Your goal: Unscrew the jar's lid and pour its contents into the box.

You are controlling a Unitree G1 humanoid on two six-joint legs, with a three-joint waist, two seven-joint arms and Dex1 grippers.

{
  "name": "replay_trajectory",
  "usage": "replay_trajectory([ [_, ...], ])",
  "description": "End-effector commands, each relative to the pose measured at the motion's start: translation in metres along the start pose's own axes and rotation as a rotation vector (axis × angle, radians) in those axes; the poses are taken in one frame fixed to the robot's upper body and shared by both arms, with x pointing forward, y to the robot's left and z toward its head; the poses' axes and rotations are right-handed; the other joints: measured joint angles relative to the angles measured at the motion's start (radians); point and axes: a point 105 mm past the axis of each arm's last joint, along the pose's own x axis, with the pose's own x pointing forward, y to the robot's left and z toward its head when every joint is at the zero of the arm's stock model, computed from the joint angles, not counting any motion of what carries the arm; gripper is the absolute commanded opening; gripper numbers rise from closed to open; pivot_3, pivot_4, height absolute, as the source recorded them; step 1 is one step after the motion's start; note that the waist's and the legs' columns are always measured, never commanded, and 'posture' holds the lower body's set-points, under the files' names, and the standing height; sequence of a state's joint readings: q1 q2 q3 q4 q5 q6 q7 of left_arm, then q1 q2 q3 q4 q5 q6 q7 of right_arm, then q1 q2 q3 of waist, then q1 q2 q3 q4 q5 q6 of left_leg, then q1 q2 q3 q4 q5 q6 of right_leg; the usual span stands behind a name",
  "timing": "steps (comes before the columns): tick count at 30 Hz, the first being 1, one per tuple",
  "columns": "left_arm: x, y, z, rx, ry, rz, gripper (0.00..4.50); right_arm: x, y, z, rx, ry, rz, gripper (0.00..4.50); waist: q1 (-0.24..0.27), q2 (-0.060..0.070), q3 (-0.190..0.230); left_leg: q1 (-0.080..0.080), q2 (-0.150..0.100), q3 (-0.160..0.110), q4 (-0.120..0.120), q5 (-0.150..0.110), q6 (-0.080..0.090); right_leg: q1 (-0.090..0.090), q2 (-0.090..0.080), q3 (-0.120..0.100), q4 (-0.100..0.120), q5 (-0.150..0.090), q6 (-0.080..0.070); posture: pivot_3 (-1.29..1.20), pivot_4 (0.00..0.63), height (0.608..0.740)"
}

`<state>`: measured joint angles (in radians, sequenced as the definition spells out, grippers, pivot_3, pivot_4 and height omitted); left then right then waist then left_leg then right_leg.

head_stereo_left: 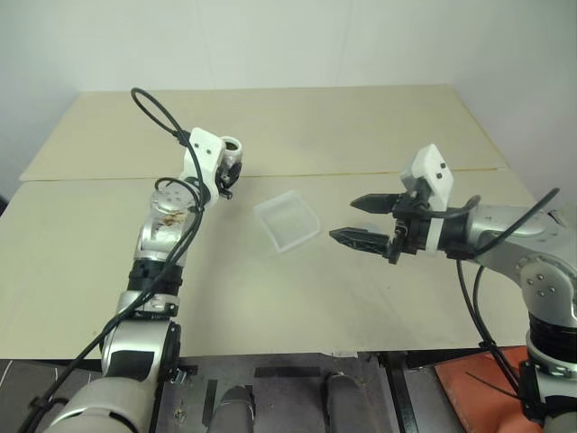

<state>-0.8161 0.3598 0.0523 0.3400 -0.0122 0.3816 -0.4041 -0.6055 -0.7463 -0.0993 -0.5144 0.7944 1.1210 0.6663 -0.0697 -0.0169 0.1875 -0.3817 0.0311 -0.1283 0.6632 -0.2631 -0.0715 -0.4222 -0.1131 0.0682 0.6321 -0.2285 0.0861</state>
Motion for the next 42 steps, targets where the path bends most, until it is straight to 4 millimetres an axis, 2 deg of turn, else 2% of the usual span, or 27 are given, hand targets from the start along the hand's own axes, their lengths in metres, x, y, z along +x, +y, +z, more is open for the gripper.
replay_trajectory([
  [1,-0.007,0.006,0.026,0.021,-0.08,0.022,1.93,-0.004,0.002,0.01,-0.046,-0.041,-0.008,4.42,0.001,0.0,0.0,0.0,0.0,0.0,0.0,0.0,0.0,0.001,0.0,0.0,0.0,0.0,0.0,0.0,0.15,0.74],
  [3,-0.008,0.006,0.029,0.103,-0.098,0.031,1.93,-0.003,0.002,0.008,-0.043,-0.038,-0.005,4.42,0.0,0.0,0.0,0.0,0.0,0.0,0.0,0.0,0.0,0.001,0.0,0.0,0.0,0.0,0.0,0.0,0.15,0.74],
  [5,-0.006,-0.002,0.04,0.53,-0.16,0.064,1.93,-0.003,0.002,0.007,-0.046,-0.035,0.0,4.42,0.0,0.0,0.0,0.0,0.0,0.0,0.0,0.0,0.0,0.001,0.0,0.0,0.0,0.0,0.0,0.0,0.15,0.74],
  [7,-0.003,-0.018,0.053,1.082,-0.285,0.071,1.93,-0.004,0.002,0.008,-0.054,-0.034,0.007,4.42,0.002,0.0,0.0,0.0,0.0,0.001,-0.001,0.002,-0.004,0.0,0.0,0.0,0.0,0.0,0.0,0.0,0.15,0.74],
  [9,0.003,-0.029,0.057,1.441,-0.394,0.046,1.93,-0.004,0.0,0.01,-0.063,-0.037,0.009,4.42,0.008,0.0,0.0,0.0,0.0,0.001,-0.001,0.003,-0.006,0.0,0.0,0.0,-0.003,0.0,0.0,0.0,0.15,0.74],
  [12,0.015,-0.039,0.061,1.755,-0.502,0.007,1.93,-0.004,-0.003,0.012,-0.074,-0.041,0.003,4.42,0.026,0.0,0.0,0.0,0.0,0.001,-0.002,0.001,-0.001,0.001,0.0,0.0,-0.004,0.001,0.001,0.0,0.15,0.74],
  [16,0.023,-0.061,0.064,2.045,-0.663,-0.08,1.93,-0.004,-0.004,0.016,-0.09,-0.05,0.001,4.42,0.028,0.0,0.0,-0.003,-0.001,0.001,-0.002,0.0,-0.001,-0.001,0.0,0.0,-0.003,0.002,0.002,0.0,0.15,0.74],
  [21,0.024,-0.086,0.061,2.248,-0.825,-0.195,1.93,-0.005,-0.001,0.018,-0.096,-0.059,0.002,4.42,0.029,0.0,0.0,-0.005,-0.001,0.001,-0.002,0.0,-0.001,-0.003,0.0,0.0,-0.003,0.002,0.002,0.0,0.15,0.74],
  [24,0.026,-0.102,0.056,2.27,-0.862,-0.215,1.93,-0.005,0.0,0.02,-0.091,-0.068,-0.003,4.42,0.028,0.0,0.0,-0.004,-0.001,0.001,-0.002,0.0,-0.001,-0.003,0.0,0.0,-0.002,0.002,0.002,0.0,0.15,0.74],
  [27,0.028,-0.107,0.056,2.265,-0.87,-0.212,1.93,-0.005,0.001,0.021,-0.091,-0.069,-0.01,4.42,0.029,0.0,0.0,-0.005,-0.001,0.001,-0.002,0.0,0.0,-0.002,0.0,0.0,-0.002,0.002,0.002,0.0,0.15,0.74],
  [36,0.029,-0.1,0.057,2.208,-0.829,-0.202,1.93,-0.008,0.001,0.021,-0.085,-0.067,-0.023,4.42,0.029,0.0,0.0,-0.005,-0.001,0.001,-0.002,0.0,0.0,-0.002,0.0,0.0,-0.001,0.002,0.002,0.0,0.15,0.74],
  [41,0.029,-0.079,0.063,2.038,-0.715,-0.131,1.93,-0.007,0.001,0.021,-0.08,-0.065,-0.022,4.42,0.028,0.0,0.0,-0.005,-0.001,0.001,-0.002,0.0,0.0,-0.003,-0.001,0.0,-0.002,0.002,0.002,0.0,0.15,0.74],
  [42,0.029,-0.072,0.066,1.95,-0.666,-0.11,1.93,-0.007,0.001,0.021,-0.079,-0.065,-0.021,4.42,0.026,0.0,0.0,-0.005,-0.001,0.001,-0.002,0.0,0.0,-0.003,-0.001,0.0,-0.002,0.002,0.002,0.0,0.15,0.74],
])
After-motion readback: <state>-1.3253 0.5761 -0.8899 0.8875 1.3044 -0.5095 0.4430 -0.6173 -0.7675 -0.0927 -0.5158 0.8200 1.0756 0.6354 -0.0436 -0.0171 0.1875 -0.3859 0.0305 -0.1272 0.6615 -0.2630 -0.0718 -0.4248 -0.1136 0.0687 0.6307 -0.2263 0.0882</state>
